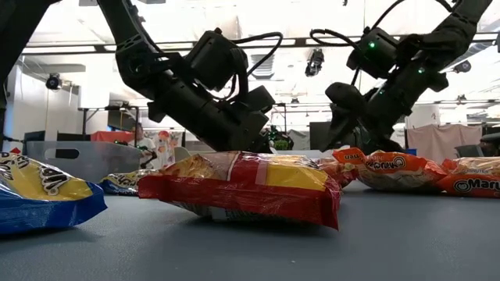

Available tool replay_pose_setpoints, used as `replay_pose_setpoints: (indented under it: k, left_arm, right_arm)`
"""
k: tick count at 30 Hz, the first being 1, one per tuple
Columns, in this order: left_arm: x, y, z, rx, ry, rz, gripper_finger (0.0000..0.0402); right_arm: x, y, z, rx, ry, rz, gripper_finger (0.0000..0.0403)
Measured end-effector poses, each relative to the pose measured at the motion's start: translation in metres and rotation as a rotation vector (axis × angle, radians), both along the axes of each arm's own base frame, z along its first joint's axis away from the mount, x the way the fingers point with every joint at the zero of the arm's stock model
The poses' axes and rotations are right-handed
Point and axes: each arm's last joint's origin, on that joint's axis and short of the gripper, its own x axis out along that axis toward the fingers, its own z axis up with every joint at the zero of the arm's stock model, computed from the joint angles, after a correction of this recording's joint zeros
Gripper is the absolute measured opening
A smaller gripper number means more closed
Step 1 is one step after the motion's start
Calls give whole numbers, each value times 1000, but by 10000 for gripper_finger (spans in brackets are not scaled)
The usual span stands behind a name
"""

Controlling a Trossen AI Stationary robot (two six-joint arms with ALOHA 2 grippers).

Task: Sort Maruchan noodles
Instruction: Put the red noodle pack into the transparent bin

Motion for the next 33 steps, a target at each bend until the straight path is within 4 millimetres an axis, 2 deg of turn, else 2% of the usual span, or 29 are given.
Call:
replay_pose_setpoints:
  k: [5,10,15,19,23,29,33]
  left_arm:
    - [0,0,0,1,-2,1,0]
    - [0,0,0,1,-2,1,0]
    - [0,0,0,1,-2,2,0]
    - [0,0,0,1,-2,2,0]
    - [0,0,0,1,-3,2,0]
    - [0,0,1,1,-8,2,0]
    - [0,0,8,-1,-25,-2,0]
  right_arm:
    - [12,-1,-16,43,-22,36,329]
    - [31,-2,-29,111,-145,126,323]
    - [43,-4,-32,117,-154,164,314]
    - [44,-4,-28,107,-175,186,297]
    - [44,-3,-19,107,-220,206,262]
    - [44,-3,-17,110,-220,204,187]
    - [44,-3,-17,110,-219,203,150]
